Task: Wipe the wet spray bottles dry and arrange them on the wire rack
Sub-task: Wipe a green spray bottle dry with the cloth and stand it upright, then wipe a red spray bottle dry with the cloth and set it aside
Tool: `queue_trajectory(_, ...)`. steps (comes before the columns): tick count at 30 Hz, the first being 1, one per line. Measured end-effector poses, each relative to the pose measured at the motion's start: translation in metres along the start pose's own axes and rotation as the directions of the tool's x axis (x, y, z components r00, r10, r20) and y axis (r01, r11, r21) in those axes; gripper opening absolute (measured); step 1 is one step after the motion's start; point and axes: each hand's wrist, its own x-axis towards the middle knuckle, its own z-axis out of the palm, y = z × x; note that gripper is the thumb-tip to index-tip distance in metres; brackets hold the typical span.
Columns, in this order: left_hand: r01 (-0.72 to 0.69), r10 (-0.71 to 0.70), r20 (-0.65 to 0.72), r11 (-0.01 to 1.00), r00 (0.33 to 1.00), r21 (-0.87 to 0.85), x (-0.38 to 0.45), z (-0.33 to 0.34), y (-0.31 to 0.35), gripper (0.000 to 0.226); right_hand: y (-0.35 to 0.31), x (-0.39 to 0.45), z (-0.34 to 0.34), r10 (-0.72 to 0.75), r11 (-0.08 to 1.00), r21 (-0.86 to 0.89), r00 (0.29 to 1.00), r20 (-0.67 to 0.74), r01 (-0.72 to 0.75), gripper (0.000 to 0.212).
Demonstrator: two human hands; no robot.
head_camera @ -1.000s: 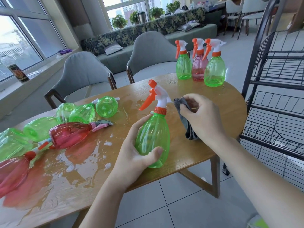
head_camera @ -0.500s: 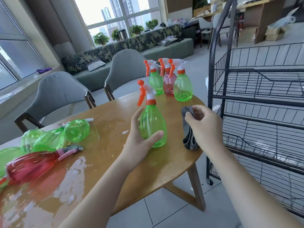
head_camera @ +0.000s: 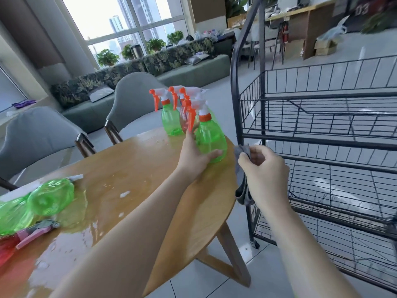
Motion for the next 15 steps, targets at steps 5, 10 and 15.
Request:
queue_trajectory(5,0.032,-0.031,0.036,0.999,0.999,-0.021,0.009,0.006,0.002,0.109,0.001,0.007,-0.006,-0.004,1.000,0.013,1.000,-0.016,0.004,0.011)
queue_trajectory(10,0.070,-0.071,0.045,0.997,0.996,0.028,0.009,0.007,0.016,0.115,0.001,0.007,-0.009,-0.003,1.000,0.003,1.000,0.015,0.003,0.013)
queue_trajectory(15,0.091,-0.092,0.027,0.995,0.995,0.030,-0.009,-0.013,0.018,0.119,-0.001,-0.002,-0.005,-0.001,1.000,0.023,0.998,0.062,-0.001,0.010)
